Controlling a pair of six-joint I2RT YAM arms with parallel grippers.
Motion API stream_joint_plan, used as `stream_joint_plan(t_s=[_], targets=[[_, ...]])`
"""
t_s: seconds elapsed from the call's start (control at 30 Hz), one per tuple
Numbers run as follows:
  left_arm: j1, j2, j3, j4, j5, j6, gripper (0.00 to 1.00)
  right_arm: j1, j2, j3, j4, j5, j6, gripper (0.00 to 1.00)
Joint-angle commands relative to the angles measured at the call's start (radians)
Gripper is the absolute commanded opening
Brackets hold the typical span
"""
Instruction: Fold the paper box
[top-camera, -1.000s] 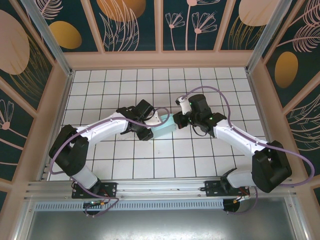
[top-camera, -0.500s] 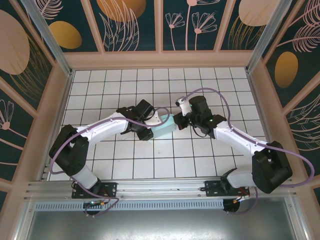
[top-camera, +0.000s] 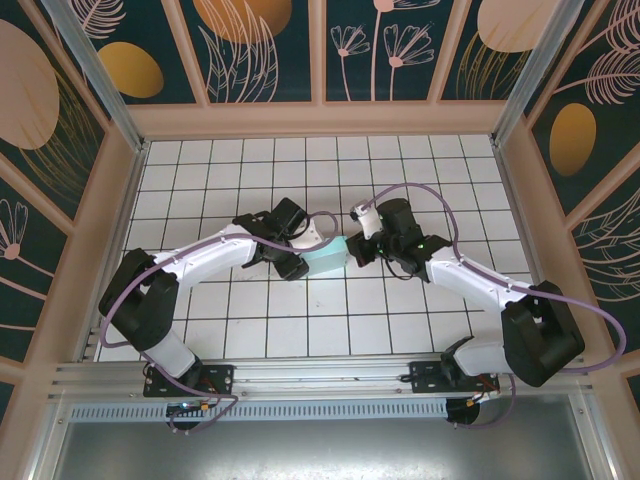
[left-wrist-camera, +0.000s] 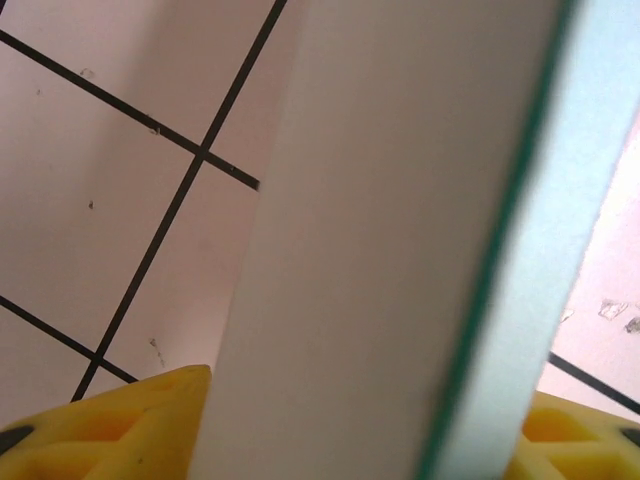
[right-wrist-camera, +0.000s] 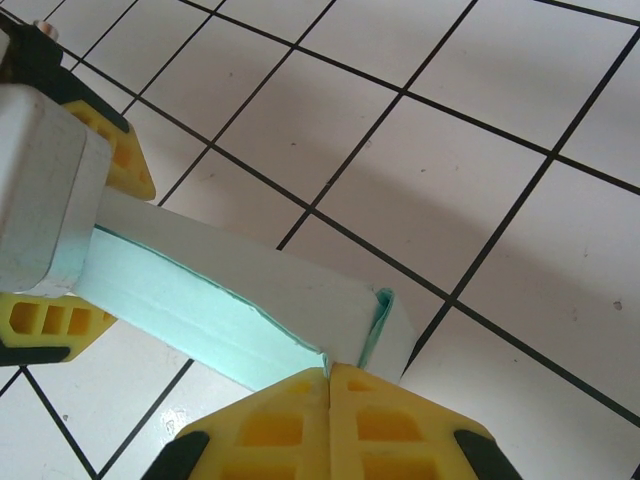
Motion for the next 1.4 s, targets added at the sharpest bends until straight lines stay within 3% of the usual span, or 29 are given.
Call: stream_joint_plan(t_s=[0.0, 0.17, 0.43, 0.5, 0.6, 0.77, 1.03, 1.37], targets=[[0.004, -0.034, 0.004, 0.034, 0.002, -0.034, 0.64, 0.013, 0.012, -0.018, -0.031, -0.020, -0.004, 0.00], [0.003, -0.092, -0.010, 0.064, -0.002, -0.073, 0.80, 0.016, 0.006, -0.003, -0.038, 0.004, 0.016, 0.00], [0.004, -0.301, -0.095, 0.205, -0.097, -0.230, 0.88, 0.023, 0.006, 0.024, -0.059, 0.073, 0.051, 0.00], [0.004, -0.342, -0.116, 0.217, -0.117, -0.275, 0.84, 0.028, 0.005, 0.030, -0.056, 0.083, 0.067, 0.00], [0.004, -0.378, -0.129, 0.197, -0.146, -0.379, 0.71, 0.036, 0.006, 0.033, -0.055, 0.100, 0.088, 0.00], [0.004, -0.377, -0.128, 0.118, -0.011, -0.519, 0.63, 0.045, 0.005, 0.050, -0.078, 0.133, 0.102, 0.00], [0.003, -0.408, -0.199, 0.040, 0.074, -0.523, 0.50, 0.061, 0.000, 0.063, -0.093, 0.148, 0.104, 0.00], [0.003, -0.373, -0.203, 0.029, 0.041, -0.537, 0.30, 0.071, 0.036, 0.100, -0.115, 0.159, 0.101, 0.00]])
